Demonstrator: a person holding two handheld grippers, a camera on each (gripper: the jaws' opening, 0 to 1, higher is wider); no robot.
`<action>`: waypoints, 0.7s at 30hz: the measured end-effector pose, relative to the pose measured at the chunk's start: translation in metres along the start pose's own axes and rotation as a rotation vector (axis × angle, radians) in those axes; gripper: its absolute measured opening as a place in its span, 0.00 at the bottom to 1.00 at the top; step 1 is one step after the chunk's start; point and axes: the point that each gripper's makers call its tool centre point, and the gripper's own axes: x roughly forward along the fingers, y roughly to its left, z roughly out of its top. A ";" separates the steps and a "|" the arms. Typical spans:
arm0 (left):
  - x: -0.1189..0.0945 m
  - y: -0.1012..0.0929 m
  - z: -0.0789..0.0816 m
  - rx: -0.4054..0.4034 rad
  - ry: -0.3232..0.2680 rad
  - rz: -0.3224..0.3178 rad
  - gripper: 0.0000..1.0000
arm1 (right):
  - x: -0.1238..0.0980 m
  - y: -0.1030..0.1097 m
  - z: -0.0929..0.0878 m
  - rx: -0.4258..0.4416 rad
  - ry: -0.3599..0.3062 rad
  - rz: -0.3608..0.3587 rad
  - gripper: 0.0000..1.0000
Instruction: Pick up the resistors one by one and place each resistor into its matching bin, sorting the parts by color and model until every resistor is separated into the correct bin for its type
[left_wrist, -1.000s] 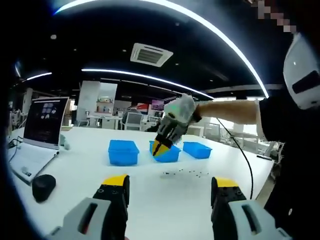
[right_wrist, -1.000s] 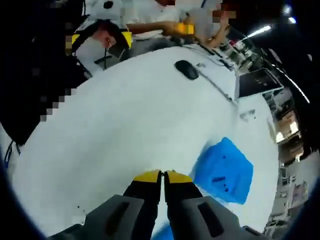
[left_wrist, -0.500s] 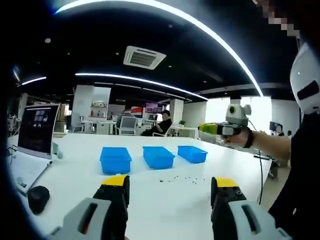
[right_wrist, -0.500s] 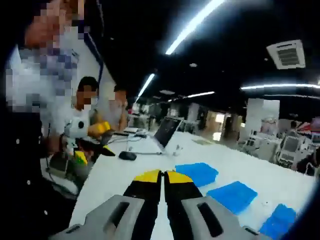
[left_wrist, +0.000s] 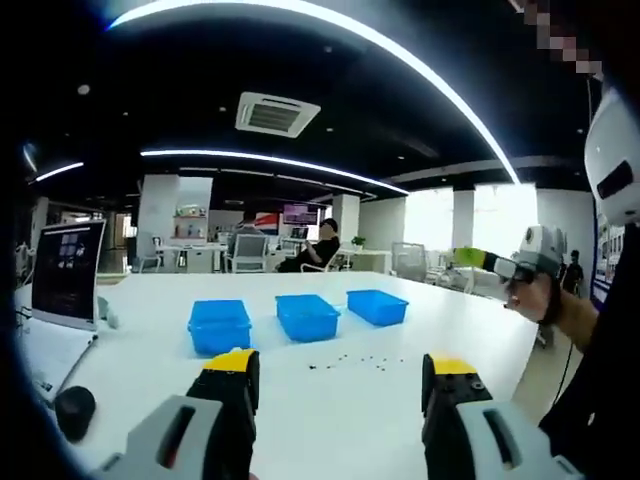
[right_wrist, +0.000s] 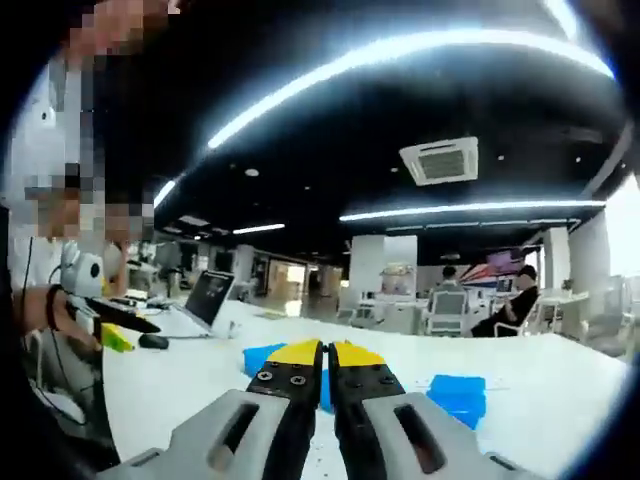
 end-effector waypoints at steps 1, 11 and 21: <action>-0.001 -0.001 0.000 0.002 -0.001 0.000 0.67 | 0.008 -0.002 -0.001 0.005 0.004 0.002 0.06; -0.016 0.002 -0.001 -0.008 -0.013 0.026 0.67 | 0.118 0.003 -0.023 -0.019 0.073 0.129 0.06; -0.024 0.009 0.001 -0.015 -0.022 0.049 0.67 | 0.215 -0.029 -0.058 -0.008 0.171 0.061 0.06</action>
